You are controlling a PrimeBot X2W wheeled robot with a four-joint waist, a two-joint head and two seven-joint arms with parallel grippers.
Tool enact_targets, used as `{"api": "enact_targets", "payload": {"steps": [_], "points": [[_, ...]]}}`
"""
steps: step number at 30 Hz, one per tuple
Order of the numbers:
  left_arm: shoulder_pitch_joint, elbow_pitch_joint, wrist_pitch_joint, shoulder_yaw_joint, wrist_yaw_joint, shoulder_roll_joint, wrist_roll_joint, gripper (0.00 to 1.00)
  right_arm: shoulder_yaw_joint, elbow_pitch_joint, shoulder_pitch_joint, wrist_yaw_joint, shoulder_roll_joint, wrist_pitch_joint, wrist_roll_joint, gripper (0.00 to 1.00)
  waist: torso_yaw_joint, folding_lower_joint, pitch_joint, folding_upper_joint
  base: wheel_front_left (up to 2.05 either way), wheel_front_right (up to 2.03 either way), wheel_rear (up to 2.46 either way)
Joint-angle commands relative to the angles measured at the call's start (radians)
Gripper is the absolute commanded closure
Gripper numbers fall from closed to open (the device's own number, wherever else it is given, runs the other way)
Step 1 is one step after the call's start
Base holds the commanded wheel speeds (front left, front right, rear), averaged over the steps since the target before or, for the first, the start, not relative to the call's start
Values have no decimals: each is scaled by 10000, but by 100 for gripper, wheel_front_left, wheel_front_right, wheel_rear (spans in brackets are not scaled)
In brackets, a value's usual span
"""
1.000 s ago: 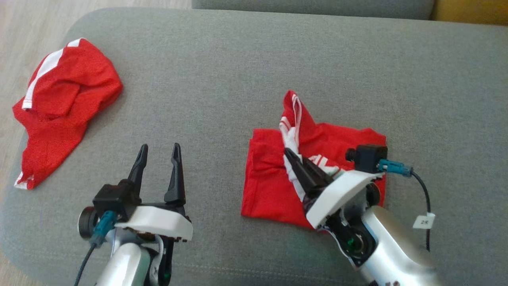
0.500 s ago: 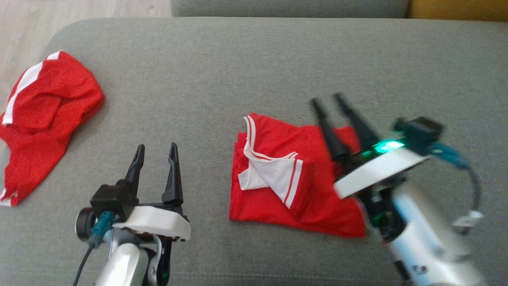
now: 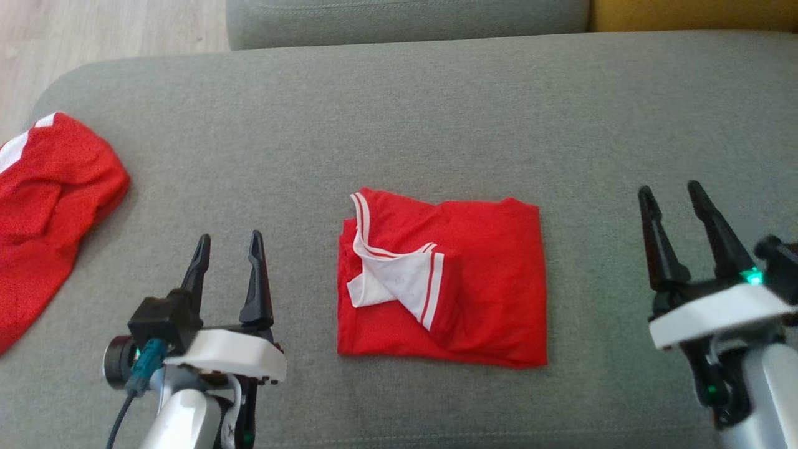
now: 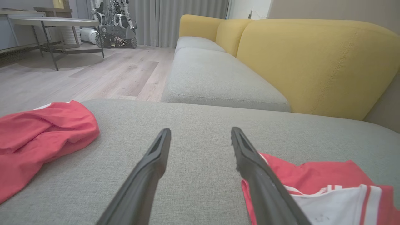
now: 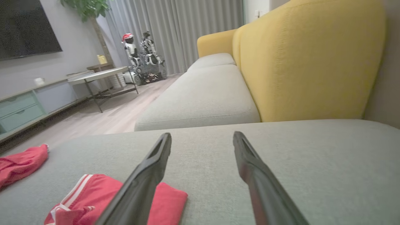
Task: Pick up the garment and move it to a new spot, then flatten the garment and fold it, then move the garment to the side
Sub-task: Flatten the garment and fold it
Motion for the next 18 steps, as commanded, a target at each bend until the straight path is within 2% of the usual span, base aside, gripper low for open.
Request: {"api": "enact_targets", "payload": {"steps": [1, 6, 18], "points": [[-120, -392, -86, 354, 42, 185, 46, 0, -20, -600, 96, -9, -50, 142, -162, 0, -55, 0, -19, 0, 0, 0, 0], [-83, -450, -28, 306, 57, 270, 64, 0, -410, -1371, 805, -9, 42, 544, -618, 0, -144, 0, -1, 0, 0, 0, 0], [-49, -484, 14, 280, 155, 390, 50, 0, -575, -1978, 1190, -9, 209, 927, -1105, 0, -159, 0, 6, 0, 0, 0, 0]]}}
